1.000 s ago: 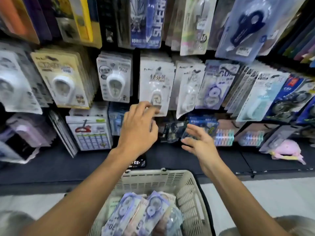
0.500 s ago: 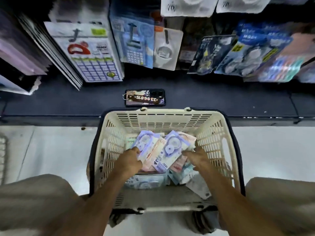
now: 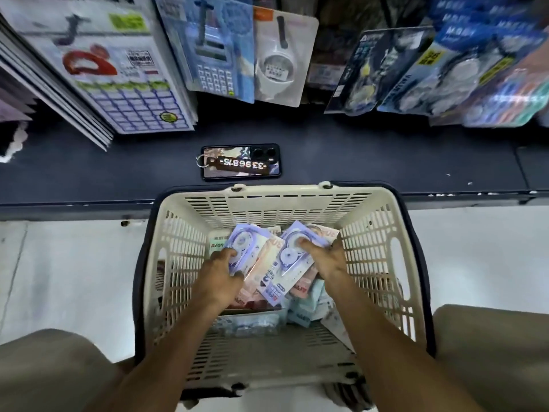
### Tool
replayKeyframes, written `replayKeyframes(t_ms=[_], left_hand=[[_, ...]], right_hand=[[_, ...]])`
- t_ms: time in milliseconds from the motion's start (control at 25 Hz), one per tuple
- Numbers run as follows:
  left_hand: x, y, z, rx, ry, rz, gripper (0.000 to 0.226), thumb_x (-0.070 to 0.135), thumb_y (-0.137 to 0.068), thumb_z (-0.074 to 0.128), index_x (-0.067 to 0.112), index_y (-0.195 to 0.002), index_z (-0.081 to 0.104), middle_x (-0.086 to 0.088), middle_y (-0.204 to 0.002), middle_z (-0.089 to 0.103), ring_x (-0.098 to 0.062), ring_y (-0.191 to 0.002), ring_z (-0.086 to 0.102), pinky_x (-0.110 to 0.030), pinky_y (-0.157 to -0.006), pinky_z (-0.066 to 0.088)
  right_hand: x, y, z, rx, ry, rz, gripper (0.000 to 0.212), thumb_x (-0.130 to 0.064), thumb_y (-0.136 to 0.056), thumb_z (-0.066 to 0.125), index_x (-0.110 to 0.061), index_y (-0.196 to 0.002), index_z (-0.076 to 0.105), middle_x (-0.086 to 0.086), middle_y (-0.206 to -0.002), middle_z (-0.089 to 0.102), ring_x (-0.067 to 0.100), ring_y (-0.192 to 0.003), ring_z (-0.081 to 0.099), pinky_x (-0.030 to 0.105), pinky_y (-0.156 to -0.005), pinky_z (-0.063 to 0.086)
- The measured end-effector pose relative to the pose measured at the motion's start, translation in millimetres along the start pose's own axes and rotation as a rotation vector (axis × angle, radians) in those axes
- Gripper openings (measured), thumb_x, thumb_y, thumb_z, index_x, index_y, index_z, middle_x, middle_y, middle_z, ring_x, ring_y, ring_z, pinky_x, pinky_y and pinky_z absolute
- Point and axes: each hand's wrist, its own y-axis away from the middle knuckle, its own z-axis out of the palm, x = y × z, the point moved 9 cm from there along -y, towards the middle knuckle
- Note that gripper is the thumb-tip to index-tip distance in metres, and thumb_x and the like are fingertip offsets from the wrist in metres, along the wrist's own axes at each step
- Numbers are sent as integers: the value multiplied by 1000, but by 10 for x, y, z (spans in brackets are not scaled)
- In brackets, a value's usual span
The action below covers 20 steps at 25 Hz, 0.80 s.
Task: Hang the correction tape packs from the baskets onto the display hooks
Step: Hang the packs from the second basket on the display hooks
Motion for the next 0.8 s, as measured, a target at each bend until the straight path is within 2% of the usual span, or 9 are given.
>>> replayKeyframes(t_ms=[80,200,320,400,520,640,680,760,800], left_hand=[[-2,23,51,-27,3,9,48,14,-93,67,16,-140,55,-9,-140,58,-29,-103,68,-31,-82,55],[-35,45,61,-24,32,6,46,13,-93,67,16,-138,57,-9,-141,58,-27,-98,69,-23,-72,50],[-55,57,53,-24,96,-4,42,10,-94,67,18,-135,58,-8,-135,60,-24,-89,70,-31,-68,59],[-73,60,63,-30,117,-9,40,10,-94,66,18,-133,59,-9,-133,61,-26,-90,71,-41,-74,63],[-104,53,60,-11,115,-21,38,10,-94,66,18,-131,60,-9,-132,60,-28,-92,70,-41,-73,63],[-76,46,82,-14,116,-14,37,10,-95,65,16,-131,60,-11,-136,58,-28,-96,70,-33,-66,61],[-72,43,89,-21,137,-21,37,9,-95,65,16,-131,59,-12,-135,58,-31,-94,71,-35,-63,63],[-89,33,72,-8,202,-42,33,7,-95,65,16,-126,60,-13,-131,58,-32,-83,73,-33,-52,61],[-97,26,33,26,209,-43,30,7,-94,66,16,-122,61,-13,-130,57,-27,-77,72,-25,-46,56]], right_hand=[[18,64,52,62,87,54,75,-42,-67,89,-9,-127,59,17,-128,65,36,-115,64,51,-99,53],[22,80,-6,91,378,6,98,-68,-68,76,-14,-145,46,15,-148,47,38,-134,45,53,-112,39],[141,42,-108,-36,165,34,82,-55,-68,86,-19,-133,51,10,-138,59,33,-123,57,50,-107,46],[172,57,-187,0,84,61,68,-45,-67,91,-20,-120,57,10,-129,64,31,-115,62,49,-104,50],[11,117,-136,95,178,-9,90,-53,-67,88,-11,-139,51,14,-136,60,35,-121,60,49,-103,51],[-137,246,-96,222,297,-30,112,-55,-70,85,-14,-155,24,18,-157,32,43,-139,41,53,-108,45],[-141,281,-110,248,263,6,114,-54,-69,86,-13,-155,22,19,-157,31,43,-140,38,55,-108,42],[-123,287,-72,200,60,63,102,-51,-65,90,-8,-144,42,19,-144,52,39,-130,52,51,-108,45],[-130,284,-19,141,-9,76,91,-50,-63,91,-7,-134,52,17,-134,62,36,-121,60,48,-105,49]])
